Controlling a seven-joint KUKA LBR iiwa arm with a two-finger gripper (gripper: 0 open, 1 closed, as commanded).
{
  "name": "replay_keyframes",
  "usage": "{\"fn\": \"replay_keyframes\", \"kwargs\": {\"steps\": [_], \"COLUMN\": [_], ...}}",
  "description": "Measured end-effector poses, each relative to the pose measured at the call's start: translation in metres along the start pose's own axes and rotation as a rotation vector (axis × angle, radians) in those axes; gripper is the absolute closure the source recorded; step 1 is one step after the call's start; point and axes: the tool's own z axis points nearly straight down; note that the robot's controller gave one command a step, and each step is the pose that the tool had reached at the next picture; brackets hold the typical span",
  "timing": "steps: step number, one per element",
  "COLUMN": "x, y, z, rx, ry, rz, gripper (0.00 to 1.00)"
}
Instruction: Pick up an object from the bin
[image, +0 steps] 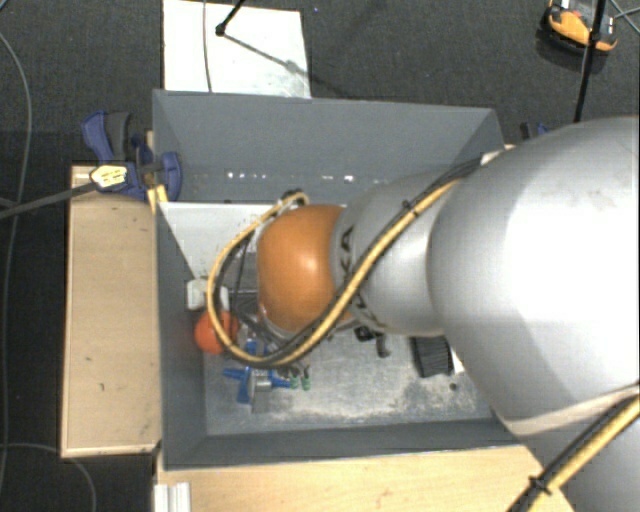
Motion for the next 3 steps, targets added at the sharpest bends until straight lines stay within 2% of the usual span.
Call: {"fn": "replay_keyframes", "kwargs": {"steps": [3], "x": [-0.0005], "y": [0.0000], "z": [-0.0004], "rx": [-0.001], "ry": [-0.001], "rz": [-0.011], "gripper": [1.00]}}
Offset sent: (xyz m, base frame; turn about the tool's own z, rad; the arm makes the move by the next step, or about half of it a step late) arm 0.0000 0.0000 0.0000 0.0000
